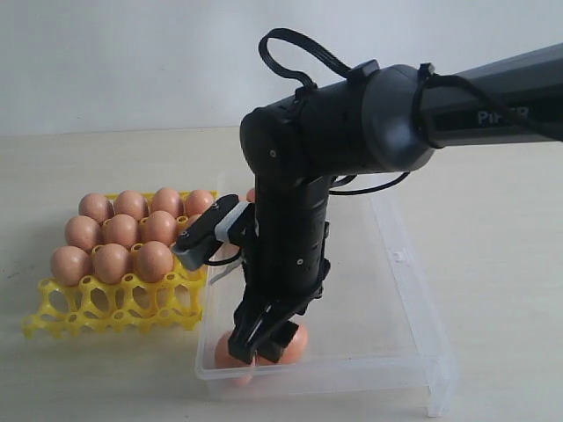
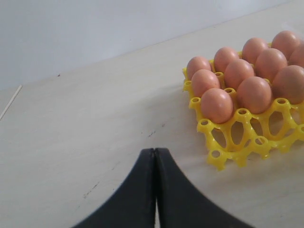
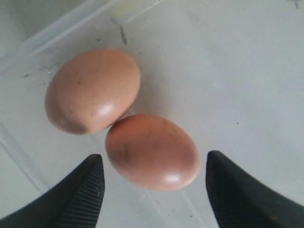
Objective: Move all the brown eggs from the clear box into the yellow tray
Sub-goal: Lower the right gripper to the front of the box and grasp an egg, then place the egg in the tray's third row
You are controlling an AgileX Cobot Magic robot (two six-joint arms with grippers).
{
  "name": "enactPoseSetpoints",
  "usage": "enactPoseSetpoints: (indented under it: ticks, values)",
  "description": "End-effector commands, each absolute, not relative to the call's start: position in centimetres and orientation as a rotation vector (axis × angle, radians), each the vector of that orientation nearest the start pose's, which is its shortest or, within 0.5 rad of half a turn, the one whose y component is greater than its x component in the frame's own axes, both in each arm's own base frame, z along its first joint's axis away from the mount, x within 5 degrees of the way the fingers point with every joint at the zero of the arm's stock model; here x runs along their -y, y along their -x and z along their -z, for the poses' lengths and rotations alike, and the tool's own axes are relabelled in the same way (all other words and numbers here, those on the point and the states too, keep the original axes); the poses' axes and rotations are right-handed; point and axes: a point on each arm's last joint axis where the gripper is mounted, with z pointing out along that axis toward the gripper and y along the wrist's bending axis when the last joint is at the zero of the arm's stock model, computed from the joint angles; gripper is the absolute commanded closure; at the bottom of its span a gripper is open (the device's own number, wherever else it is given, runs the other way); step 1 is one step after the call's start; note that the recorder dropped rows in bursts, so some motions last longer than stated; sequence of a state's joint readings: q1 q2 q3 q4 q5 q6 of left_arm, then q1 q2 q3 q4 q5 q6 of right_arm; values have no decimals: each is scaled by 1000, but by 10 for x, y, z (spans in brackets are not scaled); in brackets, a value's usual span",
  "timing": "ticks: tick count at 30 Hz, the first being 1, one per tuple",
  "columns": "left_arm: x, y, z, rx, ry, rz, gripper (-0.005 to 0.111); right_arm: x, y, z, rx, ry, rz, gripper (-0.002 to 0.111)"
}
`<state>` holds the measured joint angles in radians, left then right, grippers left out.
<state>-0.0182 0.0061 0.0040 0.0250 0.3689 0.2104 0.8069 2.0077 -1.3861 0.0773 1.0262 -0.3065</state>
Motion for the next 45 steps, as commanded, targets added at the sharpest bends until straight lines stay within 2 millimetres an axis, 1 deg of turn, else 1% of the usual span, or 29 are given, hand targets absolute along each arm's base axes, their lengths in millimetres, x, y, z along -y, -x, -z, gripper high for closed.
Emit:
enactPoseSetpoints:
  ticks: [1,3,7,9,10,12,14,16,19,20,22,25,30,31,32,34,36,37,39,42,45]
  values:
    - [0,-53,-181,-1834,-223,-154,107,-276,-261,-164,-2656,1698,-85,49]
    - [0,-53,-181,-1834,-223,-154,107,-276,-261,-164,-2628,1739,-85,49]
    - [0,-53,-181,-1834,-223,-154,107,-277,-261,-159,-2533,1892,-88,49]
    - [0,-53,-181,-1834,-223,-154,107,-278,-263,-154,-2449,1995,-89,47]
    - [0,-53,-181,-1834,-223,-154,107,-280,-264,-152,-2355,2080,-88,45]
    - [0,-53,-181,-1834,-223,-154,107,-282,-267,-151,-2274,2110,-87,42]
    - [0,-53,-181,-1834,-223,-154,107,-285,-270,-151,-2236,2088,-87,42]
    - [0,-53,-181,-1834,-223,-154,107,-287,-270,-151,-2239,2055,-105,42]
    - [0,-53,-181,-1834,-223,-154,107,-290,-273,-152,-2342,1872,-119,42]
    - [0,-53,-181,-1834,-223,-154,107,-290,-274,-152,-2362,1840,-122,42]
    - [0,-53,-181,-1834,-223,-154,107,-290,-274,-151,-2363,1843,-119,42]
    - [0,-53,-181,-1834,-223,-154,107,-290,-275,-146,-2382,1834,-116,44]
    - [0,-53,-181,-1834,-223,-154,107,-289,-274,-127,-2523,1759,-106,47]
    - [0,-53,-181,-1834,-223,-154,107,-289,-274,-125,-2550,1739,-104,50]
    - [0,-53,-181,-1834,-223,-154,107,-289,-273,-123,-2562,1733,-103,56]
    - [0,-53,-181,-1834,-223,-154,107,-289,-274,-123,-2550,1733,-93,76]
    - [0,-53,-181,-1834,-223,-154,107,-290,-276,-129,-2520,1719,-96,105]
    - [0,-53,-181,-1834,-223,-154,107,-290,-277,-134,-2507,1692,-97,107]
    - [0,-53,-181,-1834,-223,-154,107,-290,-279,-150,-2448,1669,-91,108]
    - [0,-53,-181,-1834,-223,-154,107,-287,-281,-181,-2329,1643,-36,108]
    - [0,-53,-181,-1834,-223,-154,107,-290,-286,-210,-2212,1483,-70,108]
